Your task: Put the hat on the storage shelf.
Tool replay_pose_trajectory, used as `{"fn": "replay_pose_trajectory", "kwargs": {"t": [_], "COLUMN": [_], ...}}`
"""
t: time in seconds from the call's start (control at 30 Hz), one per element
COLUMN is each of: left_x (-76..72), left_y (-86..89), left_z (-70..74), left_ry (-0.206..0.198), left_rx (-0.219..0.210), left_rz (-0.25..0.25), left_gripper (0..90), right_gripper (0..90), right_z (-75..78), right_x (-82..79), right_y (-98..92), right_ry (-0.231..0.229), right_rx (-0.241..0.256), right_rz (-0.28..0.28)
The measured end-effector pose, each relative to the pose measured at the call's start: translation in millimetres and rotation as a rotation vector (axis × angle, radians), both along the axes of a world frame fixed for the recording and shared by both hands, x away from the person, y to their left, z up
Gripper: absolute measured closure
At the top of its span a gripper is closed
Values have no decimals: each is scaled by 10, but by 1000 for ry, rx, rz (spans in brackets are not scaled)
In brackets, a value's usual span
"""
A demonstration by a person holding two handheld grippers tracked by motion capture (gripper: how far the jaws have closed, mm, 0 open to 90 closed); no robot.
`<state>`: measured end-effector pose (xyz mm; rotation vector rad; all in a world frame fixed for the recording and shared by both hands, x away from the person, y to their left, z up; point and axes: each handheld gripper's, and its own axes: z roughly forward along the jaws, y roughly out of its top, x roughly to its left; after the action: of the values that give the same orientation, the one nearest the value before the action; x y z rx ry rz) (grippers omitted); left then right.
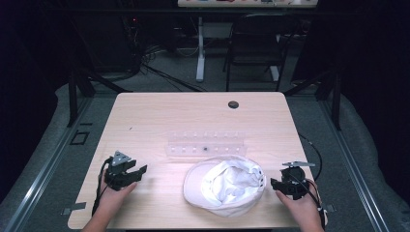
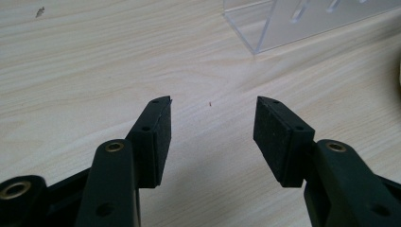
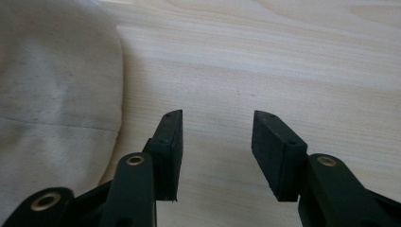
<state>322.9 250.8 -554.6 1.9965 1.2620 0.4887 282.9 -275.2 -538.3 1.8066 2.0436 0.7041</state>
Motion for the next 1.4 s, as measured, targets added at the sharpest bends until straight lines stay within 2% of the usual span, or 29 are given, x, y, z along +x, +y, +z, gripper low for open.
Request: {"fn": "replay_pose_trajectory", "kwargs": {"t": [0.2,0.37,0.43,0.57,0.6,0.8,0.97,1.03,1.4], "left_x": [-1,-4,-5,-2,-2,5,13,14,21], "left_y": [3,11,12,7,4,7,11,14,14], "left_z": [5,9,9,-1,-4,-13,-26,-26,-42], "left_ry": [14,-1,-4,2,3,10,17,17,24], "left_rx": [-14,-10,-7,-4,-4,-4,0,2,3], "left_rz": [-9,3,3,9,13,16,16,13,16], "left_gripper": [478,477,475,471,471,469,471,471,471], "right_gripper": [585,600,600,598,592,570,583,586,593], "right_z": [145,258,310,351,387,476,585,600,820], "right_x": [42,84,115,146,162,209,264,272,380], "right_y": [16,29,37,50,62,83,105,109,93], "right_ry": [17,38,74,102,122,146,175,179,233], "right_rx": [0,8,11,16,10,21,43,36,104], "right_rz": [34,48,64,77,87,89,99,97,85]}}
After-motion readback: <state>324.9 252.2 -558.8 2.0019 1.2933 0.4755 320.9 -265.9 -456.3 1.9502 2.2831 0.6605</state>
